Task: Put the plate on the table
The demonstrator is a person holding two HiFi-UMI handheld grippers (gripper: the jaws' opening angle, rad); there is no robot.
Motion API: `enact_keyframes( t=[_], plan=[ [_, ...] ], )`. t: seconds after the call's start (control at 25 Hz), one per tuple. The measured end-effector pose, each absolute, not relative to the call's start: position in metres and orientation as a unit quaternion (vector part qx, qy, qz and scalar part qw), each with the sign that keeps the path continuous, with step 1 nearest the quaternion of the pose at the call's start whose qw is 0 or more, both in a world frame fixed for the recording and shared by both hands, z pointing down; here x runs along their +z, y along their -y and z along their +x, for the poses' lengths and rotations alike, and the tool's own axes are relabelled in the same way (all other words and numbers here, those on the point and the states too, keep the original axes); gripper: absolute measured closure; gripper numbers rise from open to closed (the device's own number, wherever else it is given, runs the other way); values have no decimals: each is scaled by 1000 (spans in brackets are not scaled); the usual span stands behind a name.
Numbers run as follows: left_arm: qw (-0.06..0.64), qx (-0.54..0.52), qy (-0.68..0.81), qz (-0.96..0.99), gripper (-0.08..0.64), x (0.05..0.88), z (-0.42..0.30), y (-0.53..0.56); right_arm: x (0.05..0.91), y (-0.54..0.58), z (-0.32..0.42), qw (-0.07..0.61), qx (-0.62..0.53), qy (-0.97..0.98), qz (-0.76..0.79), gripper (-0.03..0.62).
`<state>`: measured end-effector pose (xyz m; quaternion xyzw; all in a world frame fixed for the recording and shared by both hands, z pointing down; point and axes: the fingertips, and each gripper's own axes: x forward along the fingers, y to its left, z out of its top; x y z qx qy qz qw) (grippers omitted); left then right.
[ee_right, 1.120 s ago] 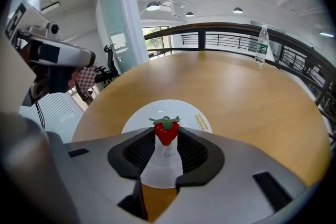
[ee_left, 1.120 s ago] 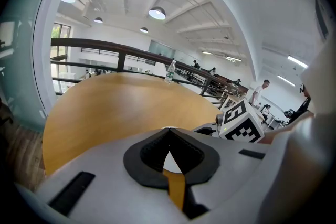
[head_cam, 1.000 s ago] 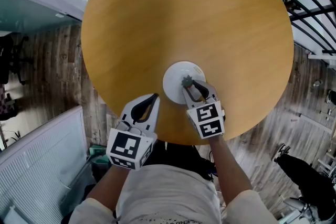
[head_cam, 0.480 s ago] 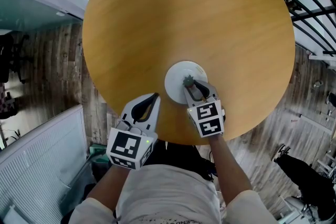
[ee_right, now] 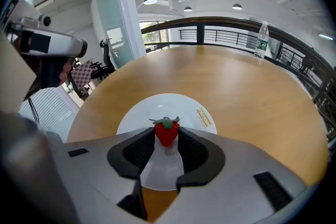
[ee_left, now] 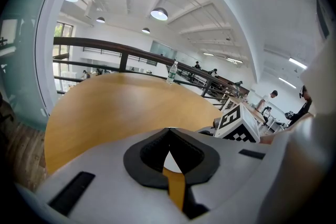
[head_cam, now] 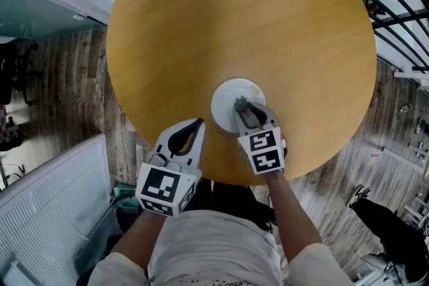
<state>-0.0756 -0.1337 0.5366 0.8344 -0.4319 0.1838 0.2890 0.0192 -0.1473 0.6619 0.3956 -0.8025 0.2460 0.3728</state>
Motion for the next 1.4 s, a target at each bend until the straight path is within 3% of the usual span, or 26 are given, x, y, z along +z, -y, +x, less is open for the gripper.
enact_keyframes(
  t=[0.2,1.0,1.4],
  plan=[
    [286,183,432,836,537,533,-75,132,662,146,20,369,254,801,397,407],
    [227,175,434,854,537,485,-72,99,586,117,35,290,255,815,432,408],
    [191,165,432,866,537,439,-70,67,499,83,49,247,195,825,470,540]
  ],
)
